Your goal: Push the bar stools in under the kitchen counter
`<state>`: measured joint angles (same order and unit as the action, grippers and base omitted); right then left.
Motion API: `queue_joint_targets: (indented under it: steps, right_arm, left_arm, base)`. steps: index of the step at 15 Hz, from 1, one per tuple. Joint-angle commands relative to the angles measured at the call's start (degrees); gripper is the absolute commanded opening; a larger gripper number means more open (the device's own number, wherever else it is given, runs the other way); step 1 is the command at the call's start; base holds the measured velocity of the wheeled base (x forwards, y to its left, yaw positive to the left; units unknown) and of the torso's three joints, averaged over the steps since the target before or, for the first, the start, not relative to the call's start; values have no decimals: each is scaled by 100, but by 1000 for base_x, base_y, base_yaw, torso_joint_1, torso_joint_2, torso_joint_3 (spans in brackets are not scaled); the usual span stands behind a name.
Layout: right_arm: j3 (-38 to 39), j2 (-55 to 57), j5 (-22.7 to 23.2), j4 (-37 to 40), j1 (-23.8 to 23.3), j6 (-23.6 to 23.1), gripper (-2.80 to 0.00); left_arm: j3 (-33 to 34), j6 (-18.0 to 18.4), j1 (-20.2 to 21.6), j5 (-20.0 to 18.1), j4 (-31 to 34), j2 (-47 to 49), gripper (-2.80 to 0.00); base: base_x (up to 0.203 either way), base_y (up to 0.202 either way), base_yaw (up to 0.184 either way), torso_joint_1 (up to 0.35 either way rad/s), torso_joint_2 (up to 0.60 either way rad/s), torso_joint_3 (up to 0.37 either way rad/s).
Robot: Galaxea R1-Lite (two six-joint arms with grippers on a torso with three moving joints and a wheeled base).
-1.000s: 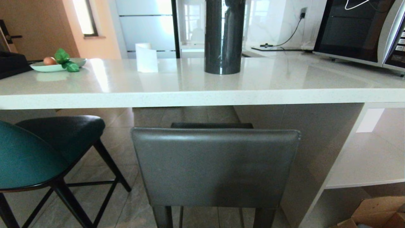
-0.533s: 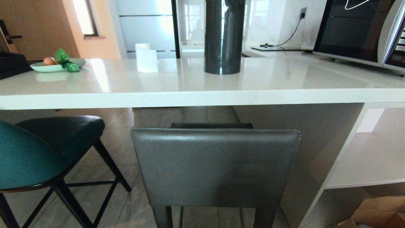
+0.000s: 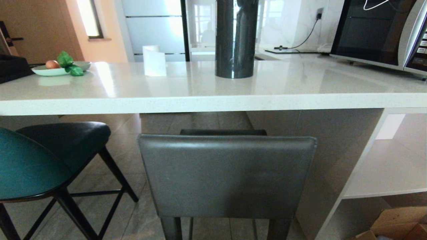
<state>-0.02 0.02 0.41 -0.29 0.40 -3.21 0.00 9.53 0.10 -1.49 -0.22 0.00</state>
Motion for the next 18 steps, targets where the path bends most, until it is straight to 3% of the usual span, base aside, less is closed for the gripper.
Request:
queue_joint_targets:
  steps: [1, 4, 7, 18]
  right_arm:
    - [29, 6, 2, -7, -4, 38, -280]
    - [29, 6, 54, -7, 4, -19, -280]
    - [29, 6, 55, -7, -3, 13, -280]
    - [29, 6, 55, -7, 4, -5, -280]
  left_arm:
    - [18, 66, 8, -10, -4, 9, -280]
    - [18, -300, 8, 34, 13, 9, -280]
    - [18, -364, 8, 34, 13, 9, -280]
    - [18, -390, 8, 43, 13, 9, -280]
  base:
    - [0, 0, 0, 0, 0, 0]
    - [0, 0, 0, 0, 0, 0]
    - [0, 0, 0, 0, 0, 0]
    - [-192, 0, -1, 4, 2, 5]
